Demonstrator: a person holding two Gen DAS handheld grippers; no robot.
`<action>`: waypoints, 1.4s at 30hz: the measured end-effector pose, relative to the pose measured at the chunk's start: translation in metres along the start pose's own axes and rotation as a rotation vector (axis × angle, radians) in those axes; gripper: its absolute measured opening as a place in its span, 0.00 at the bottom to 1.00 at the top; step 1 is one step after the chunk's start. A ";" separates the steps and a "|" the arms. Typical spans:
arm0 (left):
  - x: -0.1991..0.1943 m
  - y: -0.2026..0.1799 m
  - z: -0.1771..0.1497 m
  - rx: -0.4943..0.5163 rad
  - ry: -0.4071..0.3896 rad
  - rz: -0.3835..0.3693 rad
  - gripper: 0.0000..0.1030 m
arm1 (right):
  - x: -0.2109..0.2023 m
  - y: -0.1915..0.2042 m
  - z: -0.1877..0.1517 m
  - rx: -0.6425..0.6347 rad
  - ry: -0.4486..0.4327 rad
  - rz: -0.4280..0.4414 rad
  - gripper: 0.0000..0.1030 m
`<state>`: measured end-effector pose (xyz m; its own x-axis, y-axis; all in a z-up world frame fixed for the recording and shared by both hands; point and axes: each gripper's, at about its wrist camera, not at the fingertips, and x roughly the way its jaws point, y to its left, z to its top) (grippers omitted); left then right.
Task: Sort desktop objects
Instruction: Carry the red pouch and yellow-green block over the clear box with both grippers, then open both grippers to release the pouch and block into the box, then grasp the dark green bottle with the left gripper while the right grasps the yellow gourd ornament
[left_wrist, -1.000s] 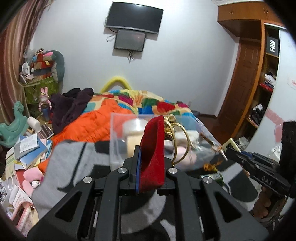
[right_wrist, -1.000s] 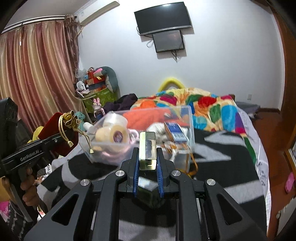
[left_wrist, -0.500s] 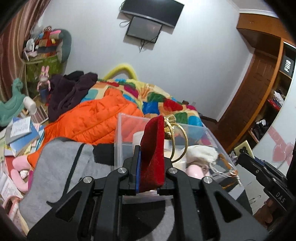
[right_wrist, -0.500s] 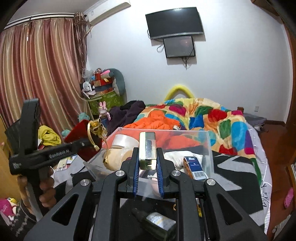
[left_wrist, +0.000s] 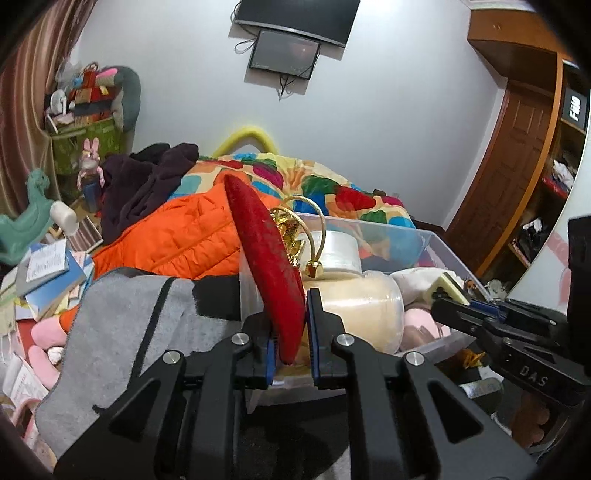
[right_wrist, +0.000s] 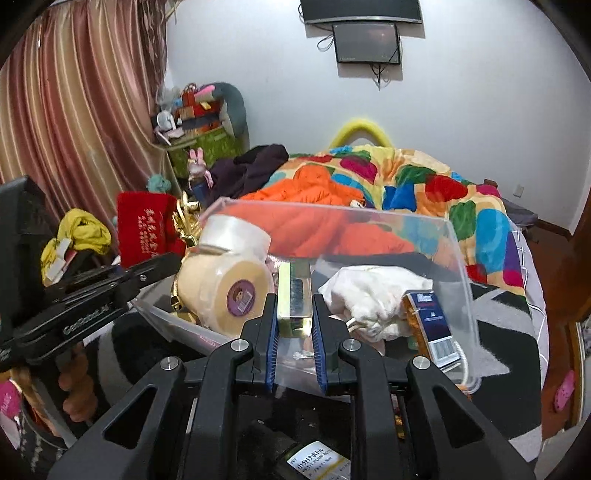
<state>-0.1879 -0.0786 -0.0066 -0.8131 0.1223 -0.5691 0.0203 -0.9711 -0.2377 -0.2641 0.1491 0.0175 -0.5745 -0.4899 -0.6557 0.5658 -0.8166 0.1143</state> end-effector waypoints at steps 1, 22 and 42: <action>-0.001 -0.001 -0.001 0.006 -0.002 -0.002 0.11 | 0.001 0.001 0.000 -0.004 0.003 -0.005 0.14; -0.034 -0.037 -0.023 0.129 0.018 -0.090 0.29 | -0.023 0.001 -0.013 0.005 -0.023 0.002 0.16; -0.032 -0.066 -0.046 0.155 0.129 -0.154 0.64 | -0.077 -0.015 -0.049 -0.017 -0.128 -0.103 0.47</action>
<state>-0.1366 -0.0089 -0.0087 -0.7184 0.2867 -0.6337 -0.1957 -0.9576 -0.2114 -0.1988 0.2138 0.0296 -0.6998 -0.4399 -0.5628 0.5095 -0.8596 0.0382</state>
